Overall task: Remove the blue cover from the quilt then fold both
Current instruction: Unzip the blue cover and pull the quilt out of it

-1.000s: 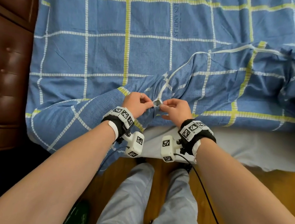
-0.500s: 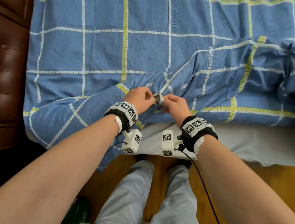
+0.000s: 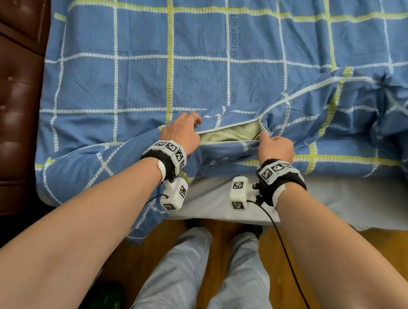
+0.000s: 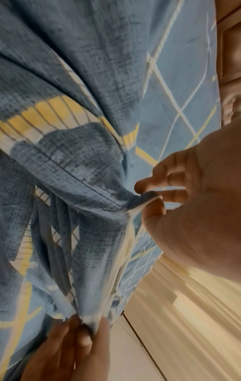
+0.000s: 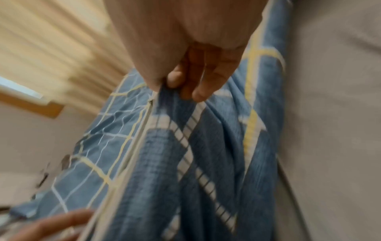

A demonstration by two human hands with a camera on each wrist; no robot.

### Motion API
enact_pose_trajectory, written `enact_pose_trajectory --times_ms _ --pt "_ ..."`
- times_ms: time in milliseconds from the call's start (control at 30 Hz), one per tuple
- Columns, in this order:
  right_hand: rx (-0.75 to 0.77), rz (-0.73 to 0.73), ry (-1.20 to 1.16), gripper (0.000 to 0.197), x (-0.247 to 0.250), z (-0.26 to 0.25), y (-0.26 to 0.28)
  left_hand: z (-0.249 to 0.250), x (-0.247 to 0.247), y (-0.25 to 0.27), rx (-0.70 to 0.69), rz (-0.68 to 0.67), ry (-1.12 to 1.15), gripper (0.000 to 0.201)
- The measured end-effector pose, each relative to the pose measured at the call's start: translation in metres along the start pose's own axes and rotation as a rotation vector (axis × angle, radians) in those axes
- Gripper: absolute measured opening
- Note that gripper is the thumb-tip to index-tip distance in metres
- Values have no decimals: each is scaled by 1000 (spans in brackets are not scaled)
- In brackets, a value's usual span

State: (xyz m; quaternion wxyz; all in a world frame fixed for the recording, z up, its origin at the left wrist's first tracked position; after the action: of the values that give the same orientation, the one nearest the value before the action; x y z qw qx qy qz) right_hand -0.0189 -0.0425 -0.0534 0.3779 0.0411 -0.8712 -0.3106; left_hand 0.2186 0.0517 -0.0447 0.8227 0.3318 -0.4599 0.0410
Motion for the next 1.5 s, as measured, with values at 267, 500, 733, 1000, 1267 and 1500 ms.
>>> enact_pose_trajectory --times_ms 267,500,733,1000,1267,1500 --pt "378 -233 108 7 21 -12 1 104 -24 -11 -292 -92 -112 48" --pt "189 -609 -272 28 47 9 -5 159 -32 -17 -310 -121 -225 28" --pt "322 -513 2 49 46 -19 -12 165 3 6 -243 -46 -338 36" --pt "-233 -209 -286 44 142 59 -65 127 38 2 197 74 -291 29" --pt "45 -256 39 14 162 61 -88 205 -2 -9 120 6 -271 29" --pt "239 -590 -242 26 145 40 -81 257 -45 -28 -190 -58 -510 70"
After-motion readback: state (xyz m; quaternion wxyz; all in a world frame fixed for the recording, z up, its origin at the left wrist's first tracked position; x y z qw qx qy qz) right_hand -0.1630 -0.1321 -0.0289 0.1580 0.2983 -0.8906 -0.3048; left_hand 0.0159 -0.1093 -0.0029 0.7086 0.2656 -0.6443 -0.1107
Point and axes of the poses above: each hand's wrist, its own y-axis away from the middle knuckle, its own x-axis out of the back of the hand, z = x × y, the point moved 5 cm from there along -y, towards the middle knuckle, and after that the axes turned 6 degrees about -z, right-handed, at the moved point
